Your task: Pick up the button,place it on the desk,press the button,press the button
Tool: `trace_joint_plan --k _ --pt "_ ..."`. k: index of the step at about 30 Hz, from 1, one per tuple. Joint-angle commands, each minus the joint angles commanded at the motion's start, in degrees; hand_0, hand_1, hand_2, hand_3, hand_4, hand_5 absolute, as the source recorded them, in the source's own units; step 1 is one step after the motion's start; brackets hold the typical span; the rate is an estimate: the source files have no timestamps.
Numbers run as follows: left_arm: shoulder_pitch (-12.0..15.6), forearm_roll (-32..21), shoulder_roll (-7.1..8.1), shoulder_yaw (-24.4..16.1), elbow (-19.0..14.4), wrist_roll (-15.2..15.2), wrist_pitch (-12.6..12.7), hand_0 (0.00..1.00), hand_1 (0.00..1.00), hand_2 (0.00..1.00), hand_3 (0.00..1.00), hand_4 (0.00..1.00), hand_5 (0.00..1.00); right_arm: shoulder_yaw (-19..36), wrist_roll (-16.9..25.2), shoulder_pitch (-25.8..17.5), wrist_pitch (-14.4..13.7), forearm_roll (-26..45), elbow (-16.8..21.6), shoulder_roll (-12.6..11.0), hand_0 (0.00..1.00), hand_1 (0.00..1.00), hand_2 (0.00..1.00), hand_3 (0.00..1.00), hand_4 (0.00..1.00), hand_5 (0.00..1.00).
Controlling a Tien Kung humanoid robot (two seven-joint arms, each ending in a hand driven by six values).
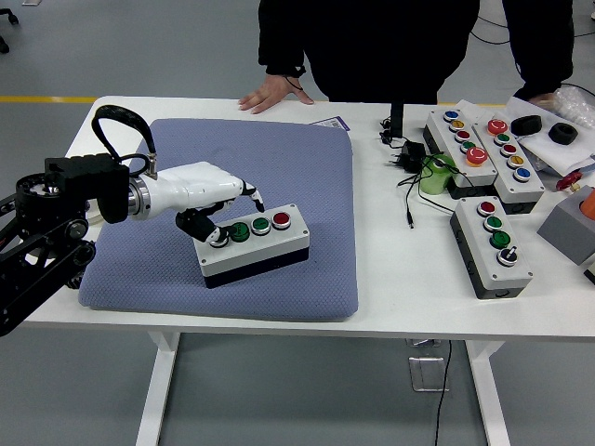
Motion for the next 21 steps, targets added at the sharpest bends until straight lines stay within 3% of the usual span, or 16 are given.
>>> trace_joint_plan --k 2,3,8,9,15,16,20,21 --pt "0.3 -2.9 -0.41 -2.7 0.7 0.4 1.3 0.002 0.002 0.045 0.739 0.610 0.002 -0.1 0.0 0.0 0.0 0.0 0.0 0.0 0.765 0.731 0.738 0.593 0.196 0.149" --pt "0.4 -4.2 -0.54 -3.6 0.9 0.7 2.2 0.002 0.057 0.158 0.793 0.901 0.537 -0.1 0.0 0.0 0.0 0.0 0.0 0.0 0.765 0.732 0.738 0.593 0.196 0.149" --pt "1.1 -14.4 -1.93 -6.8 5.8 4.2 12.6 0.002 0.057 0.158 0.793 0.901 0.537 -0.2 -0.1 0.0 0.0 0.0 0.0 0.0 0.765 0.732 0.738 0.593 0.196 0.149" --pt "1.3 -16.7 -2.17 -7.1 7.0 4.7 14.9 0.268 0.463 0.514 0.894 0.907 0.888 -0.2 -0.1 0.0 0.0 0.0 0.0 0.0 0.765 0.732 0.739 0.593 0.196 0.148" --pt "2.4 -31.1 -3.44 -9.1 13.9 5.0 28.1 0.268 0.463 0.514 0.894 0.907 0.888 -0.2 0.0 0.0 0.0 0.1 0.0 0.0 0.765 0.732 0.739 0.593 0.196 0.148" --pt "2.5 -33.3 -3.66 -9.7 14.9 4.7 30.0 0.741 0.828 0.873 0.931 0.874 0.998 -0.2 0.0 0.0 0.0 0.1 0.0 0.1 0.765 0.732 0.739 0.593 0.196 0.148" --pt "3.1 -43.0 -4.51 -12.2 19.2 3.5 35.1 0.741 0.828 0.873 0.931 0.874 0.998 -0.3 -0.1 0.0 0.0 0.1 0.0 0.1 0.765 0.732 0.739 0.593 0.196 0.148" --pt "3.2 -45.6 -4.65 -12.7 20.3 3.3 35.7 0.864 0.881 0.933 0.943 0.841 0.998 -0.3 -0.1 0.0 0.0 0.1 0.0 0.1 0.765 0.731 0.739 0.593 0.196 0.148"
